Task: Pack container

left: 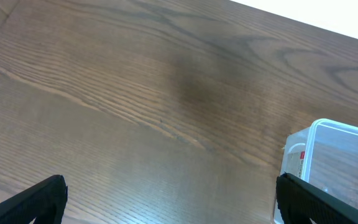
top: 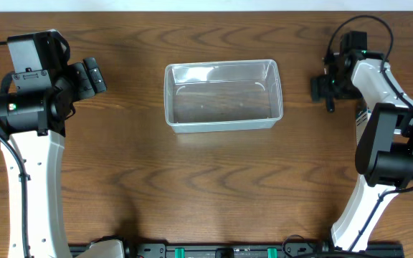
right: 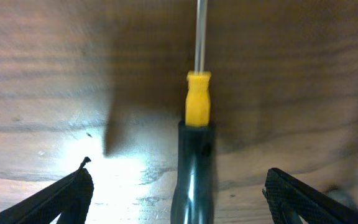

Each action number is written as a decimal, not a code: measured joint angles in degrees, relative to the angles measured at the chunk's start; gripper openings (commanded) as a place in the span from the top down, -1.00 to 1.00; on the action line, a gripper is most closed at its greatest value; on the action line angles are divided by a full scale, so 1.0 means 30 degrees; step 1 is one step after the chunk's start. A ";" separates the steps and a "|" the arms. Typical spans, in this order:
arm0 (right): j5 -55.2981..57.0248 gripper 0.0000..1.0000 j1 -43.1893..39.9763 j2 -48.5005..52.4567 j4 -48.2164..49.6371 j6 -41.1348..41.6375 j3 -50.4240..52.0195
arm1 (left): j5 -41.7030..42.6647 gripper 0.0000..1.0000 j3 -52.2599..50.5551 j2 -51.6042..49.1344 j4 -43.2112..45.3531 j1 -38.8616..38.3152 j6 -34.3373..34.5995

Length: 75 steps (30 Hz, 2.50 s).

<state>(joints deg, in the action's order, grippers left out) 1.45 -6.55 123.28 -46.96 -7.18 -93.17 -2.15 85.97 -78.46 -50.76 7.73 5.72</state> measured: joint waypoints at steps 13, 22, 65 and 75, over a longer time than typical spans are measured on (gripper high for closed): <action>-0.1129 0.09 0.1887 0.0000 -0.4568 0.0437 -0.8225 | 0.0000 -0.96 0.0000 0.0007 0.0000 0.0000 0.0000; -0.1545 0.13 0.4918 0.0000 -0.5909 0.2200 -0.9107 | 0.0000 -0.96 0.0000 0.0000 0.0000 0.0000 -0.0007; 0.0000 0.95 0.6426 0.0000 -0.5238 0.6674 -0.4881 | -0.0007 -0.96 0.0000 0.0000 0.0000 0.0000 0.0000; 0.0022 0.96 0.5741 0.0000 -0.5260 0.6674 -0.4881 | 0.0000 -0.96 0.0000 0.0007 0.0000 0.0000 0.0000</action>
<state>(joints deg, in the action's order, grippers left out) 1.52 10.68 123.28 -62.74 12.84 -107.81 -2.15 85.97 -78.43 -50.76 7.73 5.72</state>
